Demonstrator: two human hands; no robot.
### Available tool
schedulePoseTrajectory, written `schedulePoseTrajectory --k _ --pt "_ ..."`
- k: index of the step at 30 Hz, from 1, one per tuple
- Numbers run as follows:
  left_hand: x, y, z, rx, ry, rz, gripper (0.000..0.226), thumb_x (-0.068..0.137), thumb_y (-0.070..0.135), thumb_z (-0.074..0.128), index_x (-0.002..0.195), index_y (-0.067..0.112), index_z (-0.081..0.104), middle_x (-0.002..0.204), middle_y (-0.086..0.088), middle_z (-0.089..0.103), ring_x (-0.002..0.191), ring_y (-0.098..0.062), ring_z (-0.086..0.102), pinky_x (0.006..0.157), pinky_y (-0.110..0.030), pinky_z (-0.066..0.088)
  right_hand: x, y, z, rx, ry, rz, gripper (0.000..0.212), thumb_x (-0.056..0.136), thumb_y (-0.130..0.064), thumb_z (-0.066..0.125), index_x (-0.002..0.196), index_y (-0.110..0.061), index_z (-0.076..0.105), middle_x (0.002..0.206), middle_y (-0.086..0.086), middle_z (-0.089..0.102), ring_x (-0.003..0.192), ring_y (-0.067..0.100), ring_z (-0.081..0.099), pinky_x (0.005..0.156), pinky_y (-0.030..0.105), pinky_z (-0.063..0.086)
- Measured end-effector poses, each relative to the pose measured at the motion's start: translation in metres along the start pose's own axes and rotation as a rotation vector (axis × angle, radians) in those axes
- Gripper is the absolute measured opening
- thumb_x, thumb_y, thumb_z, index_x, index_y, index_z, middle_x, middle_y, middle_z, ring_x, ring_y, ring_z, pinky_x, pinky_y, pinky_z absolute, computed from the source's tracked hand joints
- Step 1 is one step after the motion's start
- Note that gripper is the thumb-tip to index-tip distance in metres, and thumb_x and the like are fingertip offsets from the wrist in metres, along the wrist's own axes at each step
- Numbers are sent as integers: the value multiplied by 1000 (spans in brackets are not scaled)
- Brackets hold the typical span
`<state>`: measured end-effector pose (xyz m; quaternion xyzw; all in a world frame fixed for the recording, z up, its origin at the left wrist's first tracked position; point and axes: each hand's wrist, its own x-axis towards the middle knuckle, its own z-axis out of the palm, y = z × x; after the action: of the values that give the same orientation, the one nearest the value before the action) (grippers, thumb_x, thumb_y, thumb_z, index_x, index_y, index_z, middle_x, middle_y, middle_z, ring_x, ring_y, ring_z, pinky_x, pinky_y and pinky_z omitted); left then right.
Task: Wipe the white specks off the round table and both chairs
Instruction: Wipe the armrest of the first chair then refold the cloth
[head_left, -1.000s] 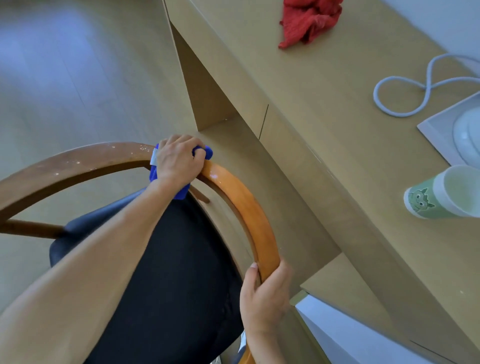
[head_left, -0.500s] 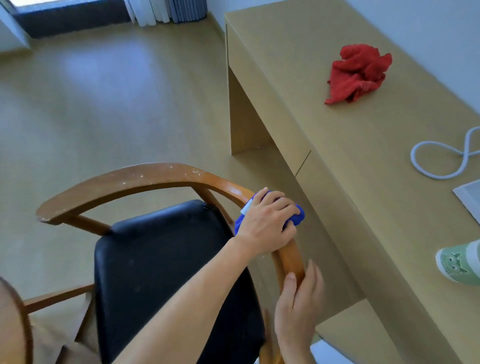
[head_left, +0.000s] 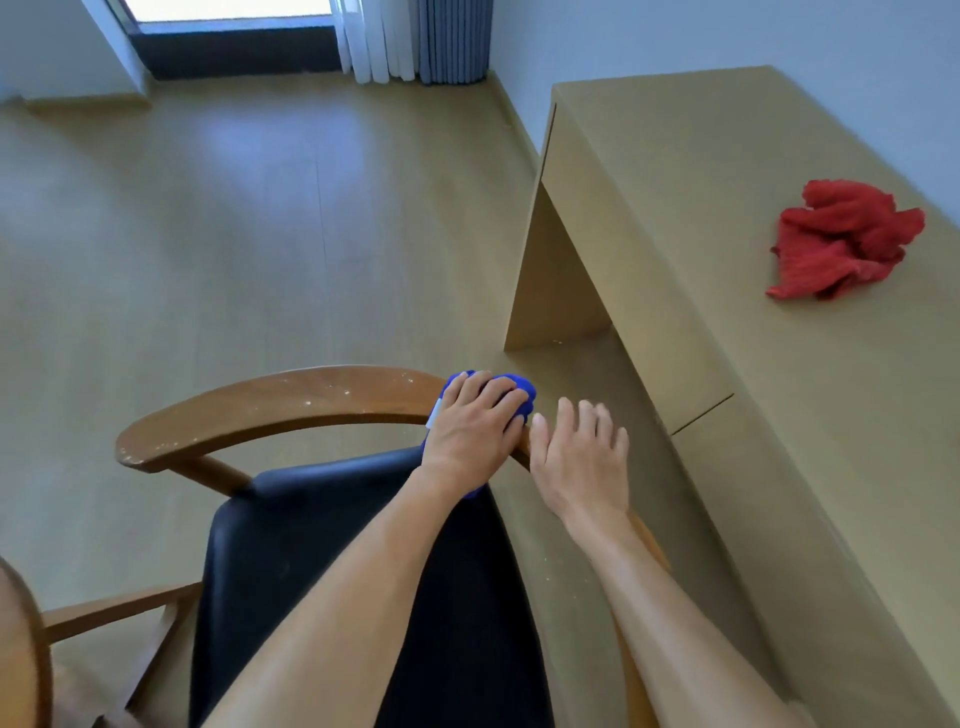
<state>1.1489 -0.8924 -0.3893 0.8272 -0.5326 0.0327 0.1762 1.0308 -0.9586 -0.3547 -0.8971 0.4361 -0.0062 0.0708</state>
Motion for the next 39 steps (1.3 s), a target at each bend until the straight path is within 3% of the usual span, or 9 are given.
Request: schedulePoseTrajectory --k 2,6,10,16,23,27,30,34,39 --pt "3 -8 -4 6 -9 9 26 88 28 47 98 17 69 103 1 66 97 -27 60 100 -37 33 0 2 1 -114 -207 -35 65 98 -59 14 135 -14 44 124 13 58 114 32 54 89 44 44" --pt "1 -48 -27 34 -101 -23 41 90 39 36 113 19 64 119 0 62 113 -27 53 102 -37 29 4 6 -6 -132 -353 -75 54 92 -65 41 123 -21 40 106 6 56 93 26 63 80 37 54" --pt "-10 -111 -56 -1 -103 -276 52 90 47 25 126 23 54 132 0 54 122 -26 45 104 -41 33 3 5 -7 -116 -330 -113 40 96 -56 45 111 -19 41 93 2 56 81 21 65 75 34 57" --pt "-42 -167 -78 20 -48 -501 33 97 30 42 125 15 52 128 -10 54 117 -32 45 98 -47 38 4 5 -4 -137 -317 -135 38 96 -56 45 108 -20 41 86 -2 53 68 13 60 59 22 48" --pt "-14 -108 -45 14 59 -419 32 86 34 48 108 17 64 114 -2 62 108 -30 52 98 -46 38 5 5 -1 -170 -309 -116 38 95 -58 44 100 -23 33 86 -4 53 64 12 55 52 19 37" --pt "13 -39 -13 -62 5 -148 28 83 32 49 100 18 67 104 -3 66 98 -31 57 91 -44 42 6 5 1 -199 -324 -110 39 95 -59 44 97 -21 33 91 0 57 74 21 62 58 28 41" --pt "17 -12 0 2 -78 -6 34 85 36 43 88 14 68 98 -7 66 91 -35 57 86 -45 43 6 3 0 -236 -323 -114 40 95 -59 42 95 -21 31 98 2 58 85 29 64 61 32 36" --pt "4 -63 -18 83 -40 -62 34 88 38 40 98 16 63 105 -6 63 94 -32 56 89 -44 42 7 4 -3 -220 -346 -121 39 95 -60 42 106 -23 37 86 -5 52 64 12 54 53 23 38" --pt "-32 -154 -62 76 -15 -363 42 87 41 32 112 19 58 120 -3 59 102 -31 56 84 -44 45 8 4 -6 -236 -352 -168 39 94 -62 39 105 -25 35 81 -10 50 60 3 52 45 15 31"
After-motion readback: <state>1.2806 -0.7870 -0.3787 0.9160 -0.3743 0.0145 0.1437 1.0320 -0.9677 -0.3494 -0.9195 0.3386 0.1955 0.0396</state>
